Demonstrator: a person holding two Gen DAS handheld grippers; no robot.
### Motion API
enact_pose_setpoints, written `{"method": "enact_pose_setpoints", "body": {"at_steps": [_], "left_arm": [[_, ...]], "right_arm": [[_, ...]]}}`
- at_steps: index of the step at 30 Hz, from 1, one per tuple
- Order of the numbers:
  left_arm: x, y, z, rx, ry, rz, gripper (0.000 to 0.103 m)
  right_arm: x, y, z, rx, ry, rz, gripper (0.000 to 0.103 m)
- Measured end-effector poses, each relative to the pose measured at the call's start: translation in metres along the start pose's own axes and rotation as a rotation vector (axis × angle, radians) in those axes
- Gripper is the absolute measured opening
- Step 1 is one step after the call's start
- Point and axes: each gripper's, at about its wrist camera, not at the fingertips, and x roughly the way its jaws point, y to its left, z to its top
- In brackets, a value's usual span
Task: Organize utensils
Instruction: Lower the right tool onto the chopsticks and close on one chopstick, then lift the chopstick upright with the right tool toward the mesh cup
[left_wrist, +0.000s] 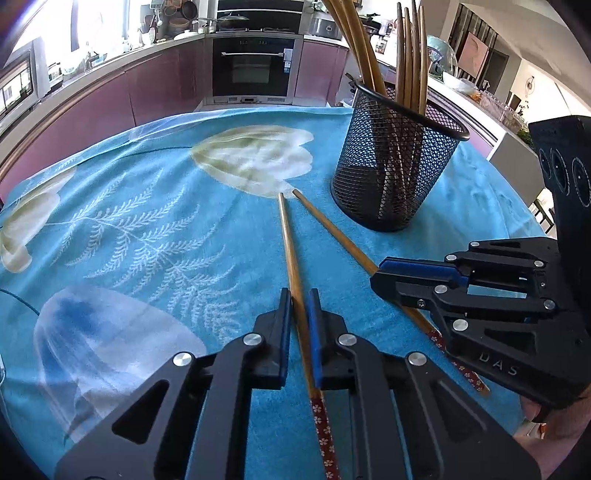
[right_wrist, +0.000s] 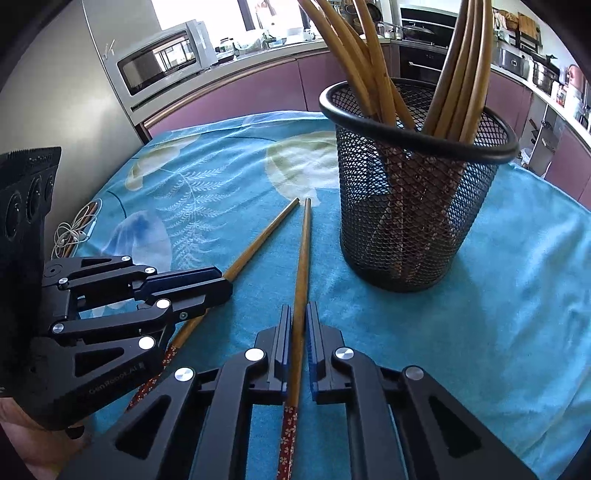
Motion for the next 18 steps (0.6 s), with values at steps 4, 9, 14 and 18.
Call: {"method": "enact_pose_setpoints", "body": {"at_steps": [4,9,14,18], "left_arm": [[0.002,0.0,0.003,-0.004,-0.001,0.004,0.009],[-0.004,0.001,0.003,-0.026,-0.018,0.005,0.008],[-0.02,0.003,0.003,-0.04,-0.054,-0.017,0.008],[-0.04,0.005,0.004,-0.053,-0.096,-0.058,0.008]], "right_arm": [[0.002,-0.003,0.001,0.011,-0.008,0.014,0.006],[-0.007,-0.008,-0.003,0.034,-0.036,0.057,0.006],[-0.026,-0.01,-0.006,0.045,-0.084,0.114,0.006],[-0.042,-0.014,-0.01,0.054,-0.13,0.157,0.006]]}}
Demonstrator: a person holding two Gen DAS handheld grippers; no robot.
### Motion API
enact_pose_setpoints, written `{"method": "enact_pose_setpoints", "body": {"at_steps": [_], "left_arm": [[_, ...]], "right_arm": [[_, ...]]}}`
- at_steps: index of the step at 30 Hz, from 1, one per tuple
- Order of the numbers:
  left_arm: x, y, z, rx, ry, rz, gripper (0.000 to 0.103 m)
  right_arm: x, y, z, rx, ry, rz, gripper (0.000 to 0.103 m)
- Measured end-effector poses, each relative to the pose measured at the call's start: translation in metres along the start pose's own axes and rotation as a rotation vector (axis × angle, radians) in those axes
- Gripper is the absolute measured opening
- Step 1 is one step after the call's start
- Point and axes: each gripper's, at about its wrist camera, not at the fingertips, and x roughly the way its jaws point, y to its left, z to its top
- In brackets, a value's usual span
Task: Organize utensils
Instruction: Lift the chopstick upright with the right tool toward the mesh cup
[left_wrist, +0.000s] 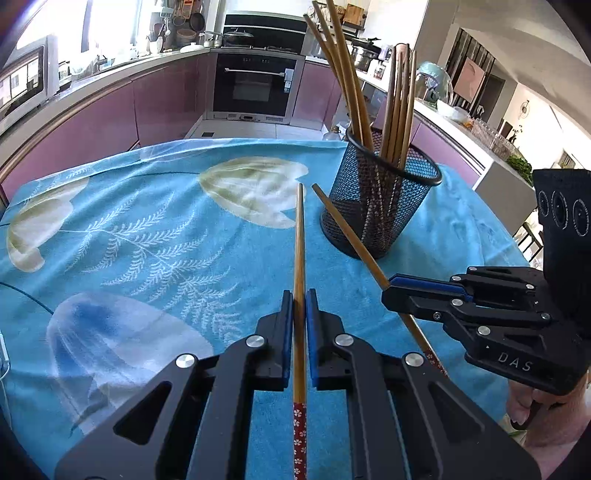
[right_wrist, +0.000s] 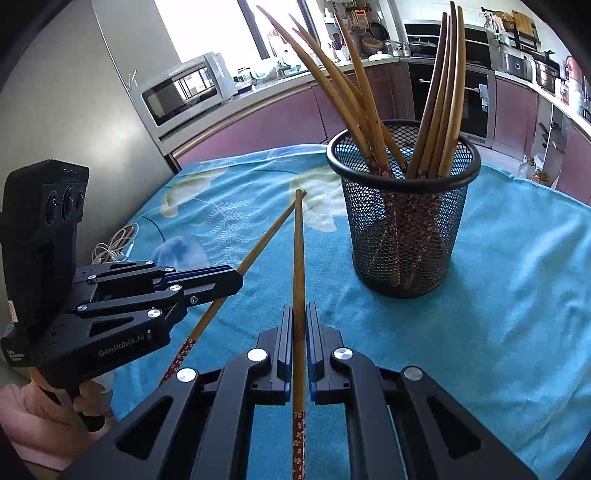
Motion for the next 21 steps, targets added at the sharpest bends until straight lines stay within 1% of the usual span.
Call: {"method": "enact_pose_setpoints", "body": {"at_steps": [4,13,21], "left_arm": [[-0.018,-0.001,0.004,-0.006,-0.034,-0.047,0.008],[-0.039,-0.013,0.007,-0.002,-0.081,-0.136,0.008],[-0.057,-0.022,0.017,0.012,-0.128,-0.161,0.008]], "right_arm": [[-0.017,-0.004,-0.001,0.012,-0.048,0.028,0.006],[-0.039,-0.008,0.0,0.027,-0.117,0.039,0.006],[-0.056,-0.014,0.001,0.026,-0.167,0.036,0.006]]}}
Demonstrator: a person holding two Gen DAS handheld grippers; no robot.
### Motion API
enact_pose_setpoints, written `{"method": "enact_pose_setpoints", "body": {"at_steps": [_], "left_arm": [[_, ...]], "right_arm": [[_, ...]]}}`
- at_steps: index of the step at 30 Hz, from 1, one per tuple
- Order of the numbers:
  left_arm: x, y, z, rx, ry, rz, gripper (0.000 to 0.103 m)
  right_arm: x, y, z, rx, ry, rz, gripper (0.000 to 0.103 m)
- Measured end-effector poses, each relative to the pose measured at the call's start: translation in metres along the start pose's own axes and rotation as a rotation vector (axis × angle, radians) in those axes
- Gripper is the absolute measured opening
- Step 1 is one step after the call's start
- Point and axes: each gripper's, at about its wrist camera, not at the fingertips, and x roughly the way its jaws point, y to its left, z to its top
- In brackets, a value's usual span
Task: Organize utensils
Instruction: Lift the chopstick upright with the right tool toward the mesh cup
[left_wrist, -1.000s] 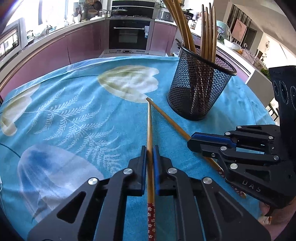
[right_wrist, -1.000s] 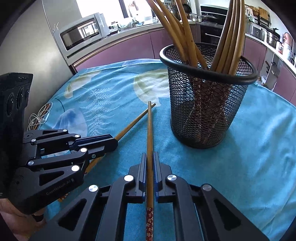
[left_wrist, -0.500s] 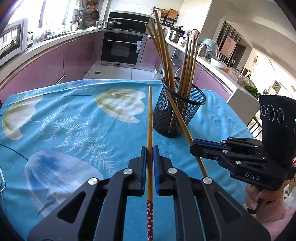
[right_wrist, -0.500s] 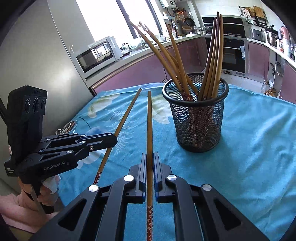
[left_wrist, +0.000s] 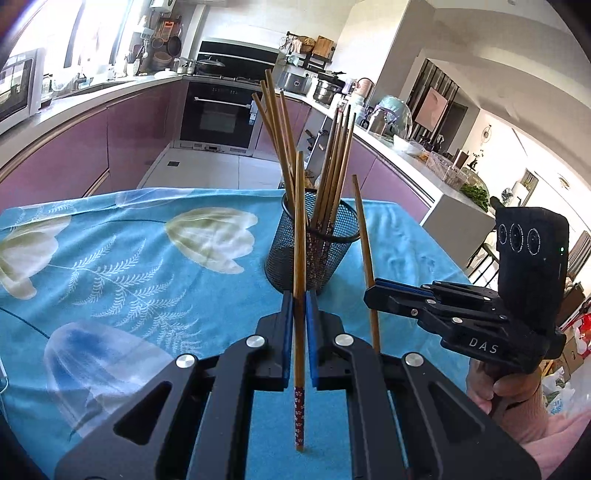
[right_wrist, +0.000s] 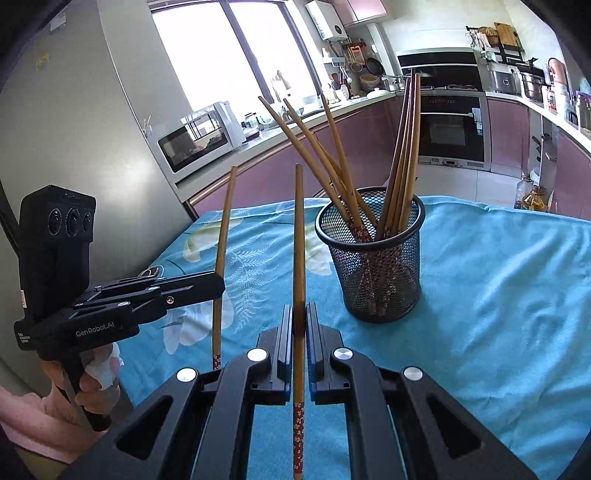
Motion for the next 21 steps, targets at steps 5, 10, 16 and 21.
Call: {"method": "enact_pose_setpoints", "body": {"at_steps": [5,10,16,21], "left_arm": [[-0.009,-0.008,0.008,0.013,-0.029,-0.02,0.008],[-0.011,-0.013,0.013,0.022,-0.044,-0.038,0.008],[-0.012,-0.015,0.017,0.018,-0.053,-0.051,0.008],[-0.013,-0.015,0.02,0.016,-0.061,-0.061,0.008]], "right_arm": [[-0.009,-0.003,0.005,-0.005,-0.029,-0.004,0.006],[-0.015,-0.004,0.008,-0.007,-0.048,-0.012,0.006],[-0.021,-0.007,0.011,-0.007,-0.065,-0.017,0.006],[-0.025,-0.006,0.015,-0.01,-0.08,-0.015,0.006]]}}
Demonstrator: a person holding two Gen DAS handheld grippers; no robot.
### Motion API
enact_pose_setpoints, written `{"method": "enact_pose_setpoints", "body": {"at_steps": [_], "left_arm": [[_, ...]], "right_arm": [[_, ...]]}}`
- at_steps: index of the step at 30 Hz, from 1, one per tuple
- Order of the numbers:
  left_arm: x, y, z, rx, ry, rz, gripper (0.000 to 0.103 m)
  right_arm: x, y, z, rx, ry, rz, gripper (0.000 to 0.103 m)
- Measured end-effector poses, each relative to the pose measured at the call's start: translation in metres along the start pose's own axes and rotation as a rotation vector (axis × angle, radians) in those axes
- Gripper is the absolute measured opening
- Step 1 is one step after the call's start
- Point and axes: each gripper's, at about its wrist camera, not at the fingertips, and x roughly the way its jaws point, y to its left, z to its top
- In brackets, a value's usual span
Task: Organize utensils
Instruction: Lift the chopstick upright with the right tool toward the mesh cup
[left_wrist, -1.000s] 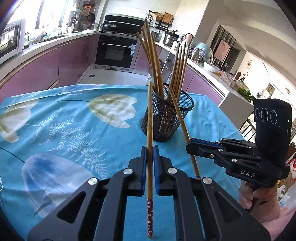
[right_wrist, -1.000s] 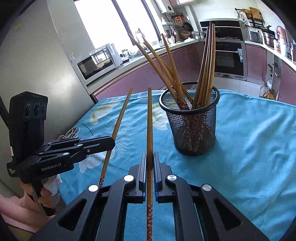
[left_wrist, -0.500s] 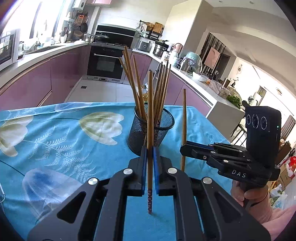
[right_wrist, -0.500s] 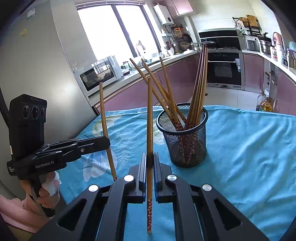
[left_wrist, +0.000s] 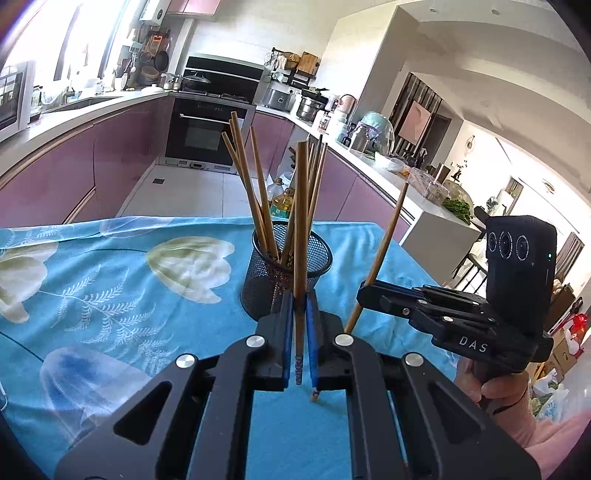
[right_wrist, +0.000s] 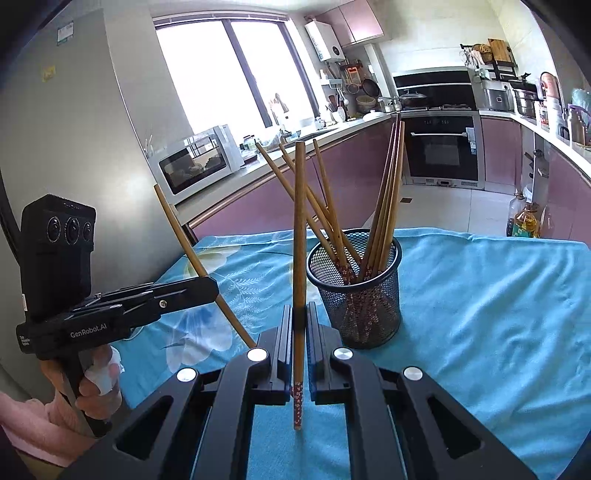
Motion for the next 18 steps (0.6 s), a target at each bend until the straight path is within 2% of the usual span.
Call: {"method": "enact_pose_setpoints", "body": {"at_steps": [18], "left_arm": [[-0.008,-0.009,0.024,0.034,-0.049,-0.002,0.008]], "right_arm": [[-0.014,0.005,0.024,-0.048,-0.066,-0.008,0.006]]}}
